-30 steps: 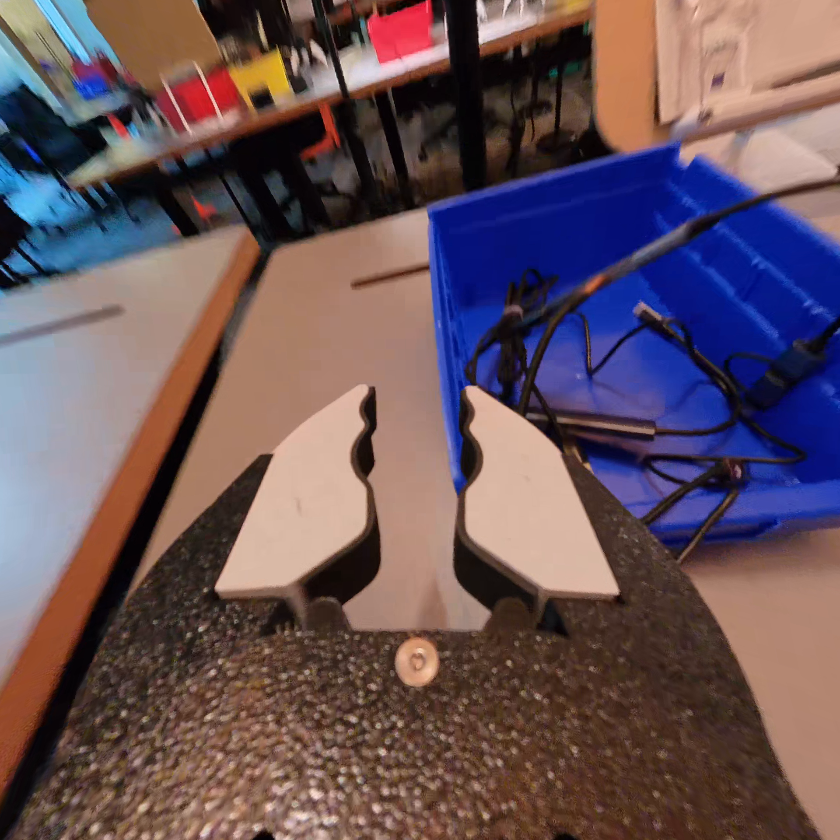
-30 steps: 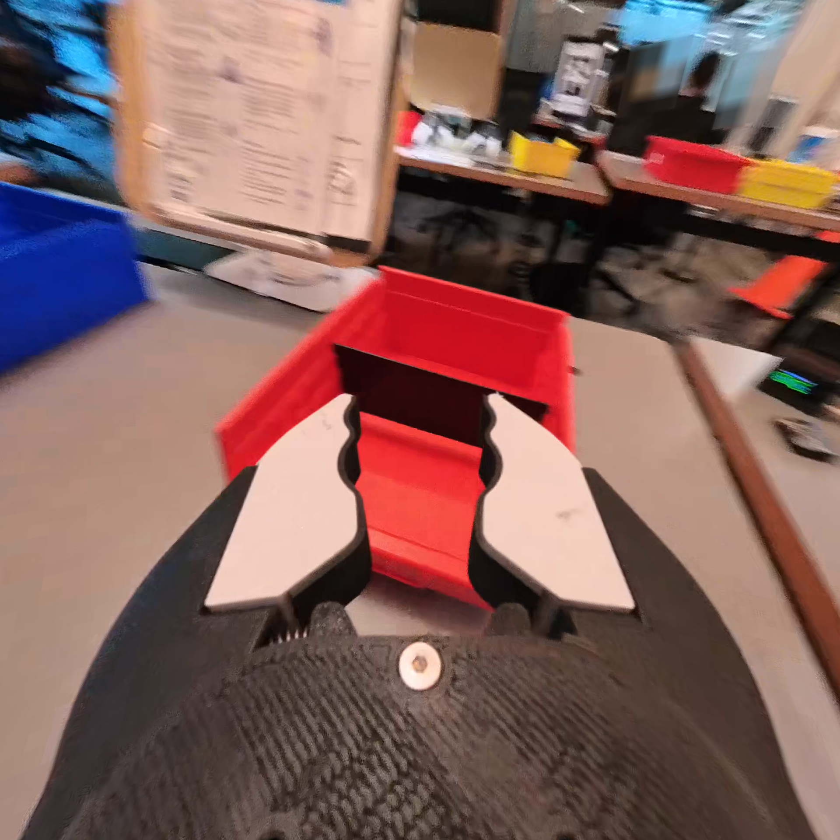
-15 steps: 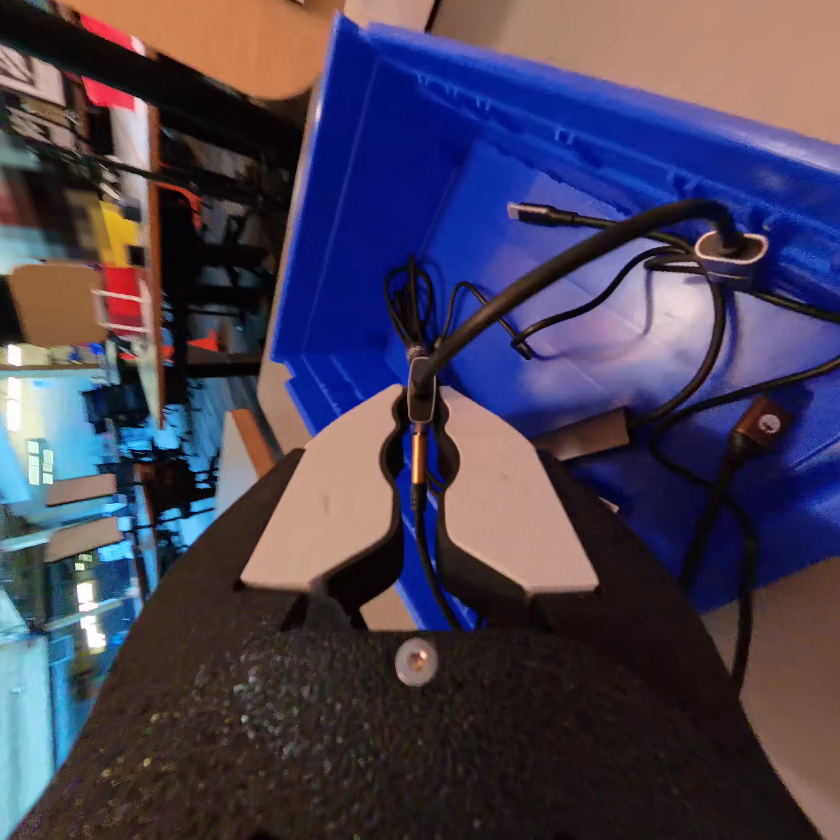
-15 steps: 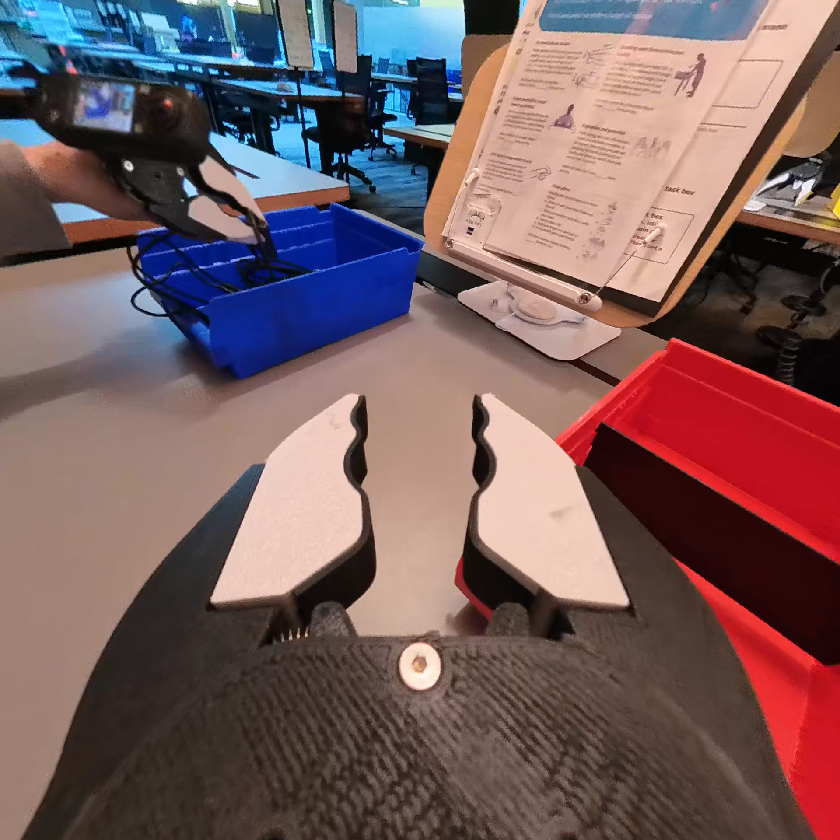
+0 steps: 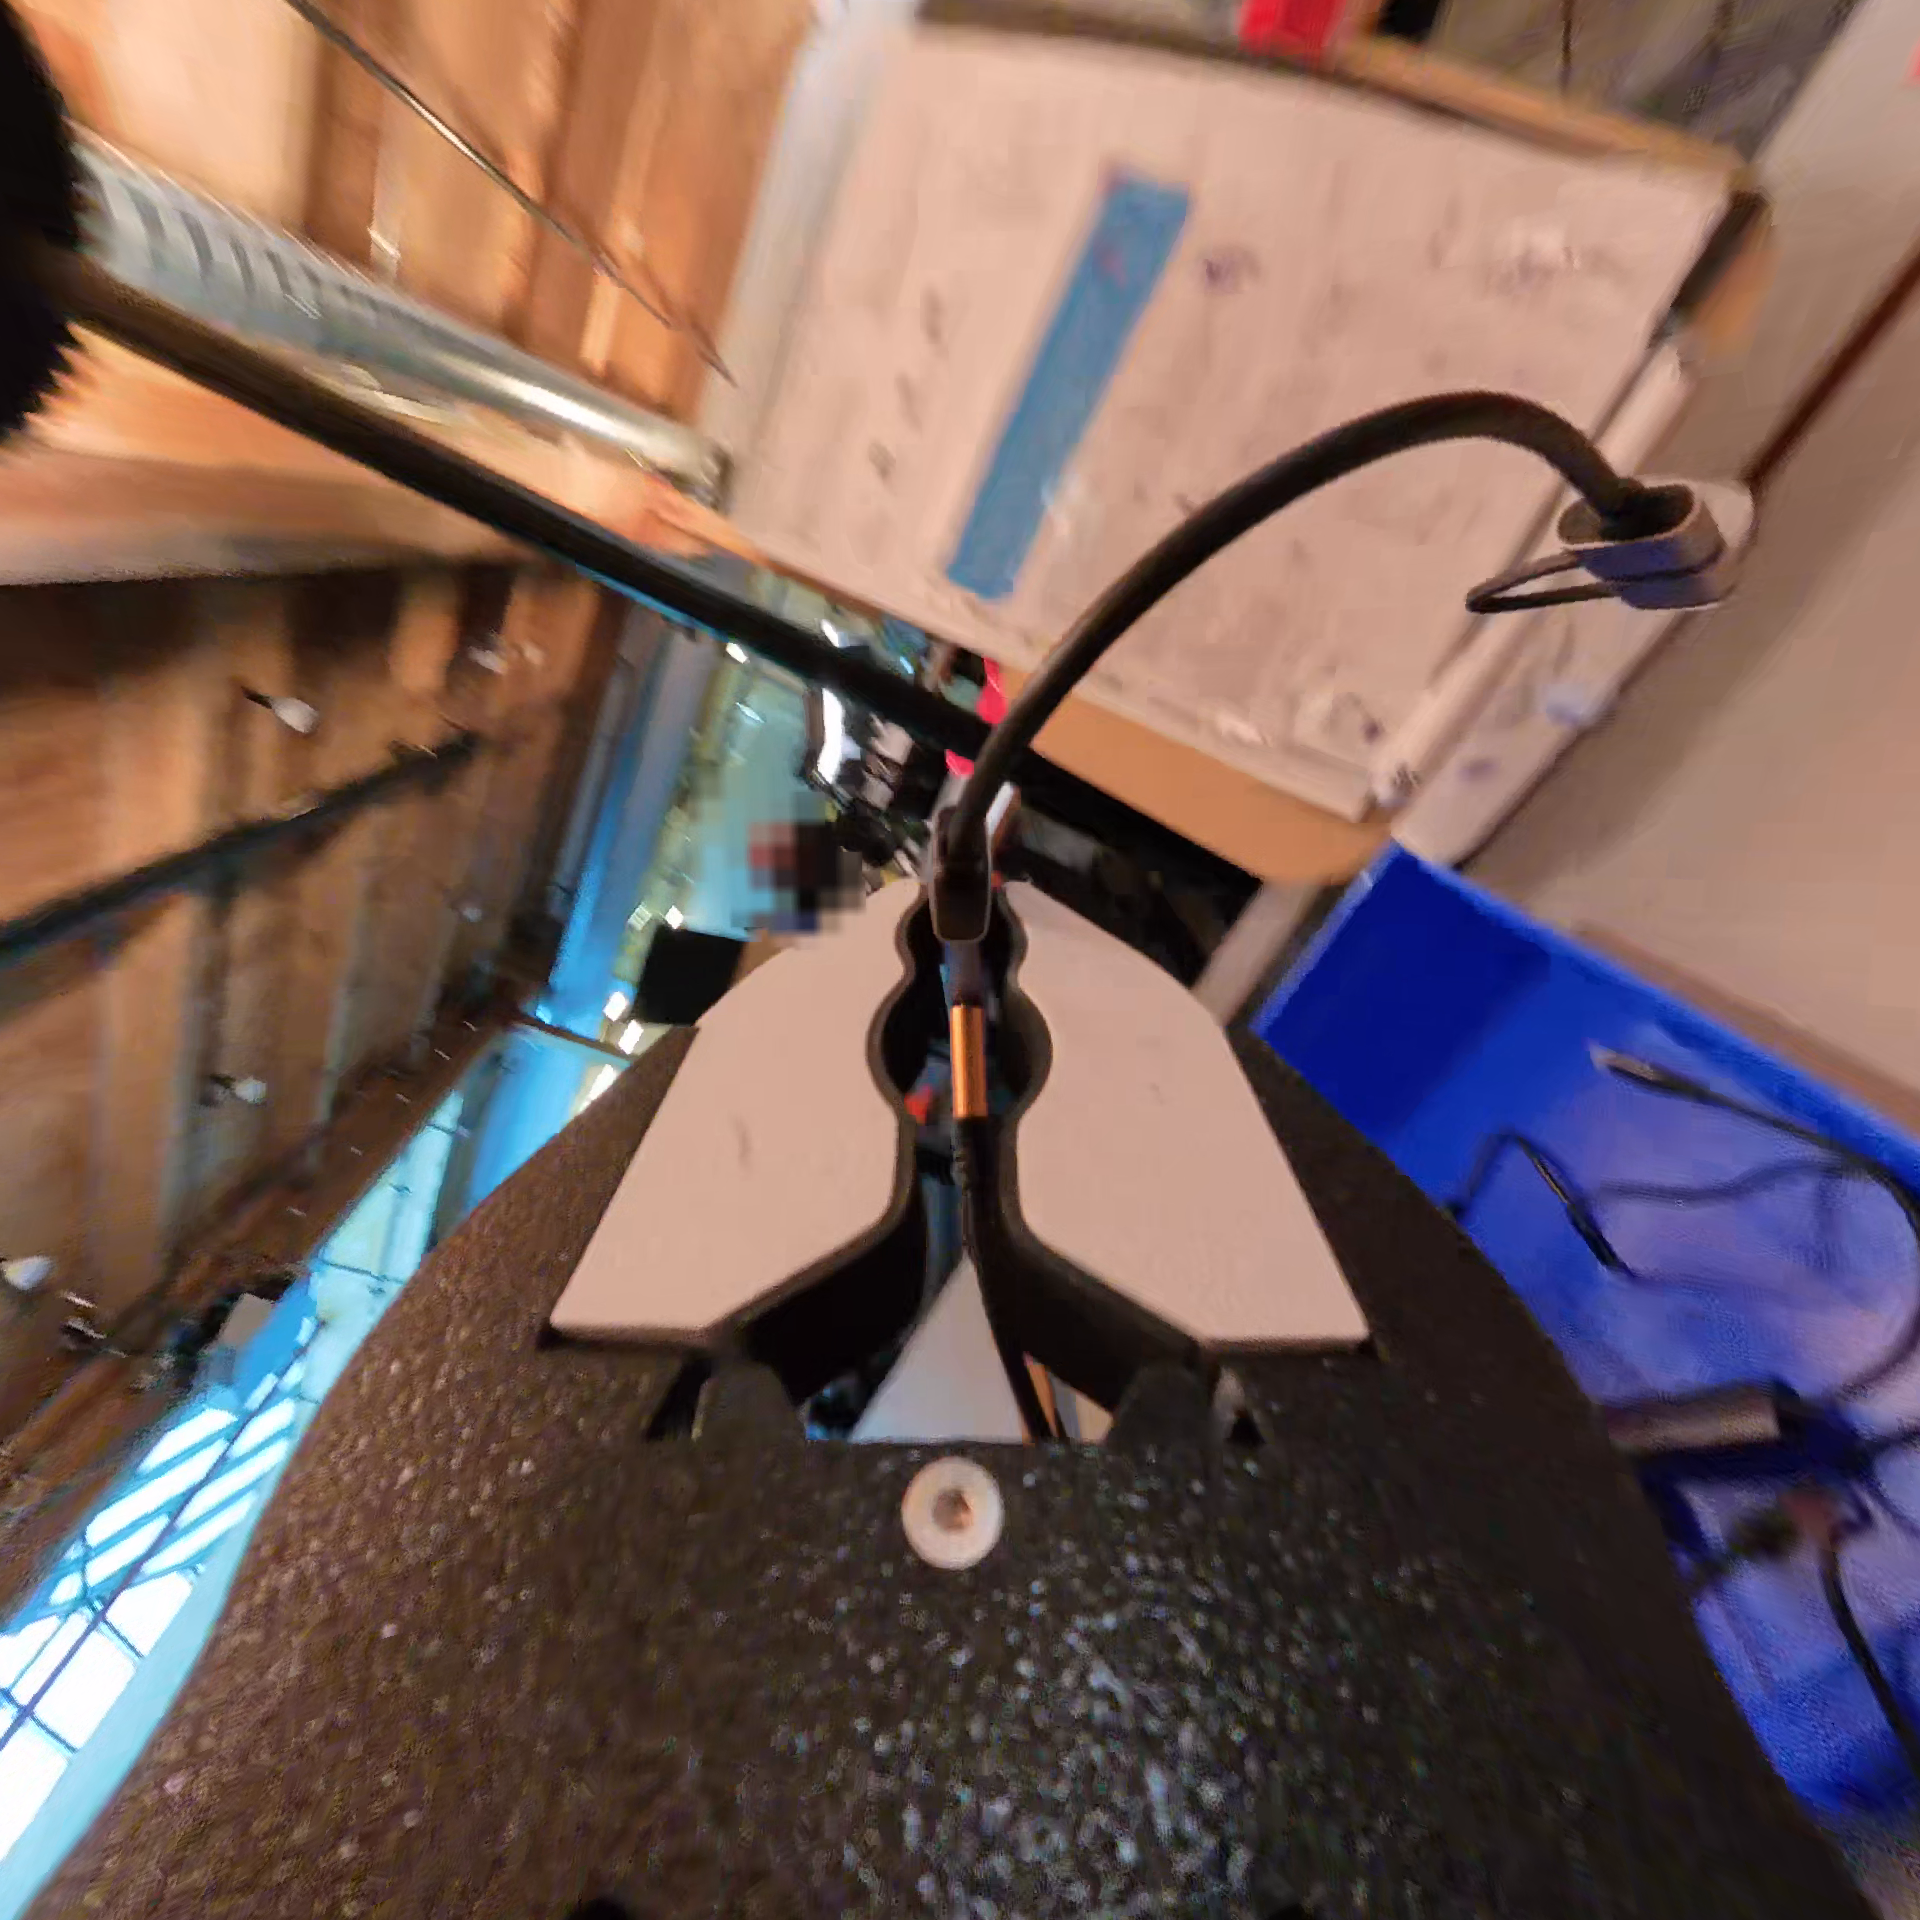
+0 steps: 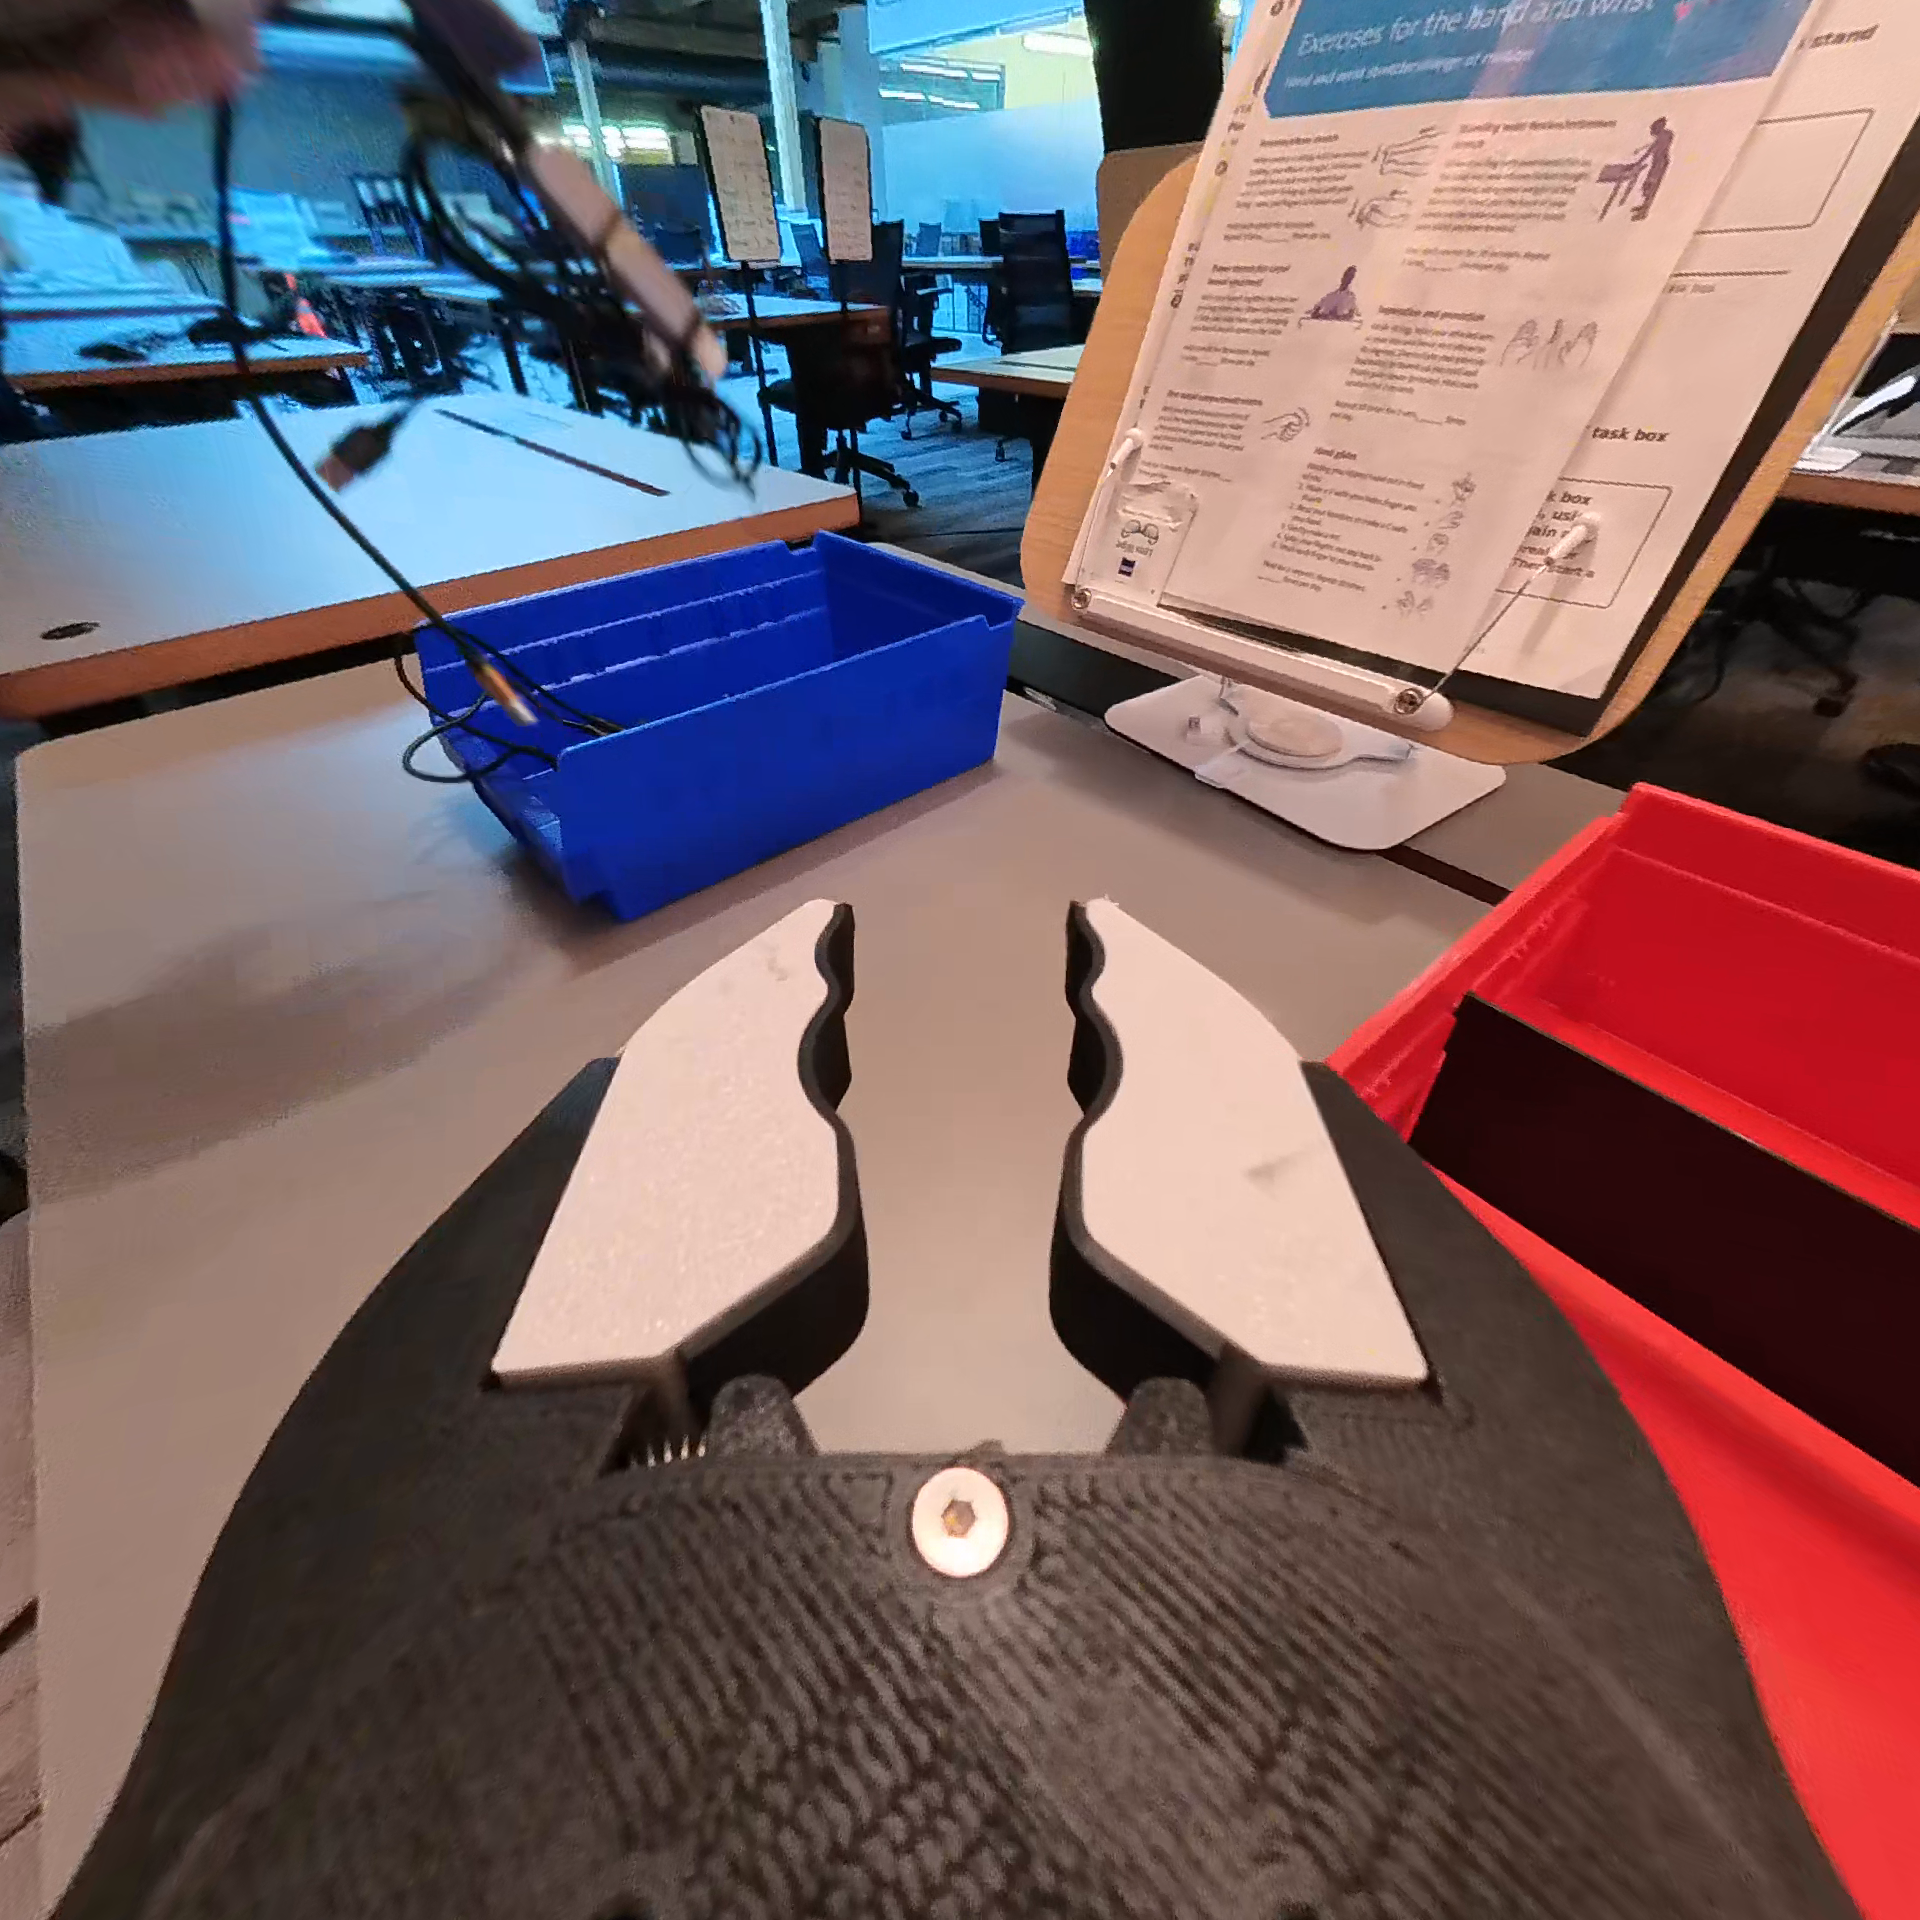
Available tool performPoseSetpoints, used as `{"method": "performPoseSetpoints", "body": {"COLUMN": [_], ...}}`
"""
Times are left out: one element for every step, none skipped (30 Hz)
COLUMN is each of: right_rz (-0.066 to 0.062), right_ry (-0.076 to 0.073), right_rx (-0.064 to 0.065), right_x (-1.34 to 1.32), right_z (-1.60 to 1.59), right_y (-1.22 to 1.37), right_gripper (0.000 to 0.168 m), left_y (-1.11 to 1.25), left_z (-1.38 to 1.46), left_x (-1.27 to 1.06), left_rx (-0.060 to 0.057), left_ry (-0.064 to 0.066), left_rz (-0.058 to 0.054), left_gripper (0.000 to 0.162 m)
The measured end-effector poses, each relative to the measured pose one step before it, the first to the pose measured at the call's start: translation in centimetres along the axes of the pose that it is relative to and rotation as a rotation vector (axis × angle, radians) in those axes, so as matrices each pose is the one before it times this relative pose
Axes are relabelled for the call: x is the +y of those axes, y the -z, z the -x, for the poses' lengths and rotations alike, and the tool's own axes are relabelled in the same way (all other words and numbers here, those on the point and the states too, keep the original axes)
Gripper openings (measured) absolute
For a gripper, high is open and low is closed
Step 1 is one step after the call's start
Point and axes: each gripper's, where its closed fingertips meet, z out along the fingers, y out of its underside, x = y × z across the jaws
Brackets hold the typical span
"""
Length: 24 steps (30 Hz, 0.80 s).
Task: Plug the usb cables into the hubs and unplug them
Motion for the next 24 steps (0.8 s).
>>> {"method": "performPoseSetpoints", "body": {"right_rz": [0.0000,-0.0036,-0.0066,-0.0103,-0.0158,-0.0224,-0.0294,-0.0360,-0.0388,-0.0368,-0.0268,-0.0115,0.0104,0.0320,0.0360,0.0205,0.0034,-0.0025,0.0092,0.0238,0.0346,0.0349,0.0115,-0.0025], "right_ry": [0.0045,0.0066,0.0061,0.0008,-0.0101,-0.0256,-0.0436,-0.0660,-0.0919,-0.1051,-0.1042,-0.0927,-0.0766,-0.0666,-0.0564,-0.0573,-0.0656,-0.0660,-0.0584,-0.0462,-0.0305,-0.0155,-0.0150,-0.0138], "right_rx": [-0.0001,-0.0001,-0.0009,-0.0014,-0.0029,-0.0104,-0.0242,-0.0459,-0.0644,-0.0818,-0.0840,-0.0710,-0.0612,-0.0404,-0.0264,-0.0249,-0.0326,-0.0430,-0.0444,-0.0318,-0.0067,0.0116,0.0047,-0.0219], "right_x": [-0.069,-0.118,-0.162,-0.214,-0.289,-0.336,-0.391,-0.419,-0.443,-0.397,-0.156,0.178,0.608,0.968,1.019,0.840,0.588,0.452,0.559,0.711,0.800,0.762,0.362,0.119], "right_z": [0.139,0.145,0.130,0.116,0.068,0.108,0.225,0.450,0.644,0.851,0.845,0.600,0.374,-0.015,-0.273,-0.314,-0.211,-0.085,-0.048,-0.183,-0.479,-0.659,-0.458,-0.026], "right_y": [-0.065,-0.043,-0.018,0.012,0.031,0.042,0.027,0.015,-0.018,-0.089,-0.177,-0.285,-0.376,-0.483,-0.575,-0.603,-0.605,-0.566,-0.489,-0.451,-0.394,-0.316,-0.211,-0.124], "right_gripper": [0.039,0.039,0.039,0.039,0.039,0.039,0.040,0.040,0.041,0.042,0.043,0.044,0.044,0.044,0.046,0.048,0.047,0.045,0.042,0.039,0.036,0.038,0.042,0.035], "left_y": [0.827,0.761,0.672,0.635,0.470,0.317,0.254,0.213,0.130,0.115,0.007,-0.014,-0.084,-0.063,-0.039,-0.020,-0.042,-0.029,-0.111,-0.041,0.033,0.052,0.069,0.075], "left_z": [1.024,0.822,0.395,0.014,-0.311,-0.642,-0.945,-1.232,-1.577,-1.955,-2.177,-2.127,-2.151,-2.171,-2.054,-1.858,-1.708,-1.525,-1.226,-0.809,-0.478,-0.459,-0.440,-0.363], "left_x": [-1.985,-2.140,-2.293,-2.327,-2.061,-1.702,-1.423,-1.228,-1.060,-0.915,-0.741,-0.533,-0.542,-0.668,-0.714,-0.859,-0.940,-0.792,-0.664,-0.474,-0.349,-0.183,-0.046,-0.054], "left_rx": [-0.0323,-0.0263,-0.0106,-0.0003,0.0029,0.0083,0.0121,0.0102,0.0153,0.0241,0.0232,0.0134,0.0097,0.0098,0.0112,0.0106,0.0121,0.0134,0.0060,-0.0068,-0.0149,-0.0081,-0.0037,-0.0048], "left_ry": [-0.0111,-0.0142,-0.0184,-0.0246,-0.0259,-0.0257,-0.0272,-0.0175,-0.0094,-0.0224,-0.0435,-0.0484,-0.0566,-0.0684,-0.0695,-0.0567,-0.0494,-0.0492,-0.0361,-0.0115,0.0075,0.0007,-0.0082,0.0044], "left_rz": [-0.0552,-0.0688,-0.0838,-0.0861,-0.0685,-0.0515,-0.0488,-0.0406,-0.0306,-0.0287,-0.0194,-0.0059,-0.0036,-0.0060,-0.0086,-0.0141,-0.0188,-0.0178,-0.0122,-0.0090,-0.0107,-0.0059,0.0014,-0.0013], "left_gripper": [0.009,0.009,0.009,0.009,0.008,0.009,0.009,0.009,0.009,0.009,0.009,0.009,0.009,0.009,0.009,0.009,0.009,0.009,0.009,0.009,0.009,0.009,0.009,0.009]}}
